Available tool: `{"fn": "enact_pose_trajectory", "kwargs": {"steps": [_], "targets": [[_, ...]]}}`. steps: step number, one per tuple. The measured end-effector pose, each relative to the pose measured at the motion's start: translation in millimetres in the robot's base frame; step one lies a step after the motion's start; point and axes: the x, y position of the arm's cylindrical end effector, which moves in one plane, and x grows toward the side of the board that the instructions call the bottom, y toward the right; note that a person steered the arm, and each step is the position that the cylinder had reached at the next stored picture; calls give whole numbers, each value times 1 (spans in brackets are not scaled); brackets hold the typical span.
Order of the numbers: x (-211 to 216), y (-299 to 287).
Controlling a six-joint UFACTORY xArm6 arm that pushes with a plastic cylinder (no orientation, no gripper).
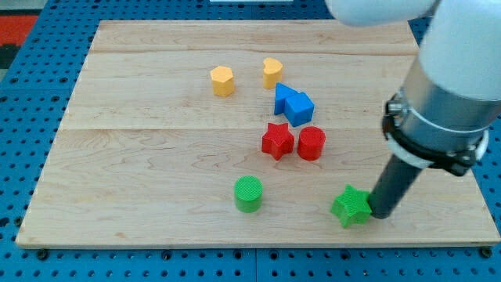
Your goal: Move yellow heart along with yellow hexagon a bit left
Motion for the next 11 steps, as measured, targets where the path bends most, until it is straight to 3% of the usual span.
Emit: {"fn": "enact_pose_trajectory", "kwargs": {"steps": [1, 2, 3, 6, 8, 10, 11], "targets": [[0, -58], [-7, -70], [-28, -35], [-181, 22], [-286, -37], [-250, -81], [-249, -139]]}}
